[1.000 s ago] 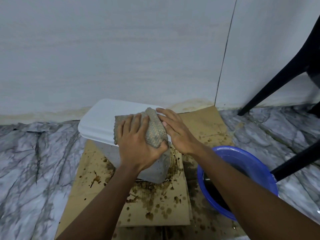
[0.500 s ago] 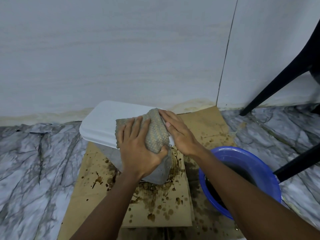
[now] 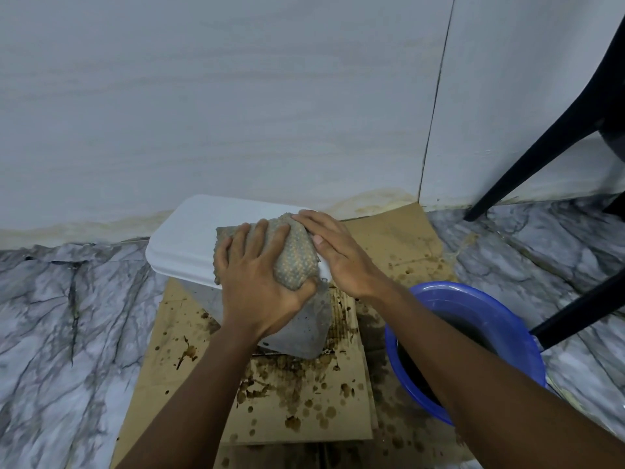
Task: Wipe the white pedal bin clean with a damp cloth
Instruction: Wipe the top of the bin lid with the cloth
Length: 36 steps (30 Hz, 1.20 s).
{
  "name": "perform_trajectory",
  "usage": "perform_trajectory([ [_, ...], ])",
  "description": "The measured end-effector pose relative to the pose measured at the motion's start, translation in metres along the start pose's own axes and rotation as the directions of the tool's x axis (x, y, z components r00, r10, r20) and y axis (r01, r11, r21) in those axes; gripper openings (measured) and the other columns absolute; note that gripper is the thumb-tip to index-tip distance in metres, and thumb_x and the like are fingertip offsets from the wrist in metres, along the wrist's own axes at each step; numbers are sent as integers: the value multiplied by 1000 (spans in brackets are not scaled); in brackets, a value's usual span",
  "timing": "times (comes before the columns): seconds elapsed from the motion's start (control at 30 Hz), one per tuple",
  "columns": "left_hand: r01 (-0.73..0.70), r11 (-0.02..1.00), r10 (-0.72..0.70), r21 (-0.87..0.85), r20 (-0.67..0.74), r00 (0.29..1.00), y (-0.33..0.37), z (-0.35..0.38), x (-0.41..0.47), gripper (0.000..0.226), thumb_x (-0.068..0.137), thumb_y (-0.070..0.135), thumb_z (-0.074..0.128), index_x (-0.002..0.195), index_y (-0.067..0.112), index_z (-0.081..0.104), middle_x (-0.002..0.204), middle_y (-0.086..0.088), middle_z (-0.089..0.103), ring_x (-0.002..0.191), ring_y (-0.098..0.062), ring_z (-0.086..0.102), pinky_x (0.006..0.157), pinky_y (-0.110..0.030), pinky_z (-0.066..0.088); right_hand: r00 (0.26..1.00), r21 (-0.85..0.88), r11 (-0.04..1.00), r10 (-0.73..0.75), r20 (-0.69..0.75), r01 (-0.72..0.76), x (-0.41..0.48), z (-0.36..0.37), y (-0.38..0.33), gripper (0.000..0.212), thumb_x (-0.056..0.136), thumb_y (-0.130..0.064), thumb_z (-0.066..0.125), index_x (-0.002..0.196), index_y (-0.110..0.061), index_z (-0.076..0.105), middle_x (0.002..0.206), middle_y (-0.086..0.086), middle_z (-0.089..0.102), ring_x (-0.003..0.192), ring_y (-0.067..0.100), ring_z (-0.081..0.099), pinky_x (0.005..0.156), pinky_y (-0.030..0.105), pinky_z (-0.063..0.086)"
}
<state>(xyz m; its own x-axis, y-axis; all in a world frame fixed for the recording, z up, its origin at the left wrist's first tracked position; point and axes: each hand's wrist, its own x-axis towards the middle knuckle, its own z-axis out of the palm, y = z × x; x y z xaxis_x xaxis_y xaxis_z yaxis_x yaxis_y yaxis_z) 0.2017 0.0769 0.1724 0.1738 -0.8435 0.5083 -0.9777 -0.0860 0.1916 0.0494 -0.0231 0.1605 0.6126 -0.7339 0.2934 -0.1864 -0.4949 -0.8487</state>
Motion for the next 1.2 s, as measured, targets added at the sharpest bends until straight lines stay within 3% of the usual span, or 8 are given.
perform_trajectory([
  [0.1,19,1000,-19,4,-23,1000,7,4,0,87,72,76,55,142,24,59,150,-11,54,141,-35,44,116,-58,26,1000,14,1000,12,-24,-12,0,1,2,47,106,-31,29,150,-23,43,156,-9,36,148,12,22,124,36,15],
  [0.27,-10,999,11,-38,19,1000,9,-1,-2,91,69,71,54,145,21,57,153,-12,50,143,-35,41,118,-56,23,1000,-12,1000,-2,-6,2,1,0,1,48,105,-28,28,151,-19,42,156,-6,37,147,10,24,123,30,15],
  [0.47,-97,963,137,-252,143,980,-42,-22,-1,101,62,74,67,151,31,48,162,2,39,151,-19,31,123,-46,15,1000,-25,999,22,21,-21,0,-2,-2,49,107,-26,29,155,-22,33,153,-19,27,150,9,17,122,25,9],
  [0.6,-111,981,113,-160,5,994,-31,-10,-10,97,64,76,66,146,24,56,156,-5,48,146,-27,40,121,-53,21,1000,-8,1000,9,-16,-10,-4,3,-2,48,106,-28,29,154,-22,37,155,-16,31,150,11,18,122,27,11],
  [0.77,14,999,-19,-42,-141,990,5,10,-6,86,65,71,70,133,19,68,143,-11,60,134,-35,52,112,-59,30,999,-17,999,32,-24,-32,-4,2,0,48,107,-31,29,154,-22,38,160,-7,33,151,15,19,125,38,13],
  [0.9,7,989,-38,-146,-205,978,4,12,-4,76,66,64,68,125,18,73,136,-11,65,131,-34,55,113,-56,31,999,-5,1000,25,-25,-25,-2,2,-2,46,108,-28,31,153,-22,40,157,-10,35,149,12,20,123,32,13],
  [1.0,69,958,-107,-279,-124,987,-1,2,1,73,67,62,63,126,20,73,137,-9,66,133,-31,54,115,-52,30,999,21,999,38,-37,-38,-1,4,-2,46,107,-29,30,152,-22,40,158,-8,34,150,15,20,124,36,14],
  [1.2,63,982,-62,-180,10,998,2,-6,5,86,66,74,60,136,24,66,146,-5,58,139,-29,48,117,-51,27,999,1,1000,25,-48,-25,-2,3,1,49,105,-31,29,152,-21,40,158,-6,35,149,14,22,125,41,16],
])
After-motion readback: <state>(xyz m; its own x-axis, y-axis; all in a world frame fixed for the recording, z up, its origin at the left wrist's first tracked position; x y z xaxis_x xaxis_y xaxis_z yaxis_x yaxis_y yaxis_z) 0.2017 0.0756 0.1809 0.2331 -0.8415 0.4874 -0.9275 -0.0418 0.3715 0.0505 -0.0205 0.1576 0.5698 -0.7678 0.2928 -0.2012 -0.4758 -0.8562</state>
